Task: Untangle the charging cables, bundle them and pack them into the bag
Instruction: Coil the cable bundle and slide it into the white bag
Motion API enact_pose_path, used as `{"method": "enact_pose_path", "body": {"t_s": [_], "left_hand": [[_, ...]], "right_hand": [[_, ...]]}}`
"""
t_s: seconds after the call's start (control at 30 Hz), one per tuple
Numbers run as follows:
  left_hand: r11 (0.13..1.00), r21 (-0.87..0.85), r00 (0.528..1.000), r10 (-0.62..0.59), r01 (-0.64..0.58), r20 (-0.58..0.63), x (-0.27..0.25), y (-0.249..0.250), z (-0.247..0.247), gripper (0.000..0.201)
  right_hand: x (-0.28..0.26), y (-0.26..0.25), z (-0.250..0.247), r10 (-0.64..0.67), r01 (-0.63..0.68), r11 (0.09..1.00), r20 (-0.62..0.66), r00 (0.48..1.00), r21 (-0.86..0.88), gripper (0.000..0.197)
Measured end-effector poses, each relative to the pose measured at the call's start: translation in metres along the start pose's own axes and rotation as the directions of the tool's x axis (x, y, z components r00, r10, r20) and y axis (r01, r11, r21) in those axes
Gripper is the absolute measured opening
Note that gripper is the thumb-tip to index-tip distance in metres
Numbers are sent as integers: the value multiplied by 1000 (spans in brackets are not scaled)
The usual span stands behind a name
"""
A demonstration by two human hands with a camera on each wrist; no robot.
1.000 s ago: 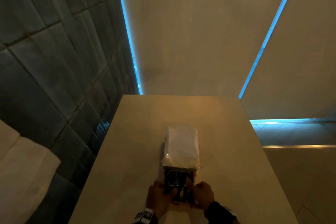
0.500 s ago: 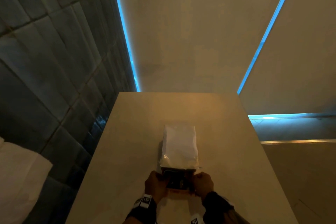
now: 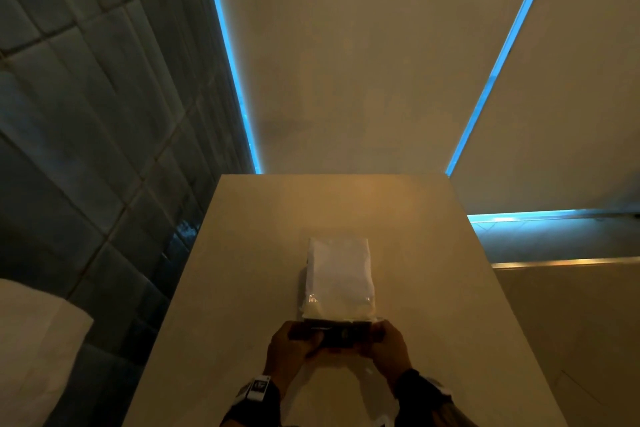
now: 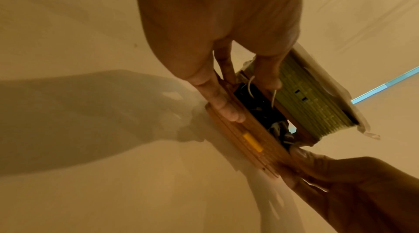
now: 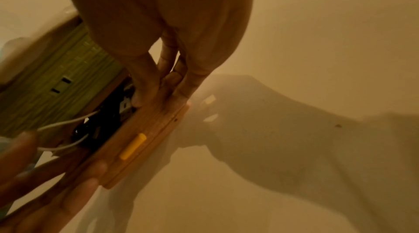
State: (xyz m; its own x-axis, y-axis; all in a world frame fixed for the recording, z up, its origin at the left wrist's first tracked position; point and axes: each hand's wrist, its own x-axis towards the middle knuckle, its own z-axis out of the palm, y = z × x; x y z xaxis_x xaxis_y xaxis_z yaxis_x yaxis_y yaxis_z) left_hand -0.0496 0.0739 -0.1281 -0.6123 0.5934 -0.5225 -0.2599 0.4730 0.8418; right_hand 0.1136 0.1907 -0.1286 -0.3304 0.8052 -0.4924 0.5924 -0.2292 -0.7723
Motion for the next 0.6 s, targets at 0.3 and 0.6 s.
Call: {"method": "enact_pose_path", "body": {"t_s": [0.3,0.6], "left_hand": [[950,311,994,59,-27,-94,6,7,2,15],[920,390,985,34,36,-172,19,11,10,15]], "right_hand": [[2,5,3,-27,27,999,-18,999,-18,34],[-6,-1,-5,-137,140,988,38,990,-72,43]]}}
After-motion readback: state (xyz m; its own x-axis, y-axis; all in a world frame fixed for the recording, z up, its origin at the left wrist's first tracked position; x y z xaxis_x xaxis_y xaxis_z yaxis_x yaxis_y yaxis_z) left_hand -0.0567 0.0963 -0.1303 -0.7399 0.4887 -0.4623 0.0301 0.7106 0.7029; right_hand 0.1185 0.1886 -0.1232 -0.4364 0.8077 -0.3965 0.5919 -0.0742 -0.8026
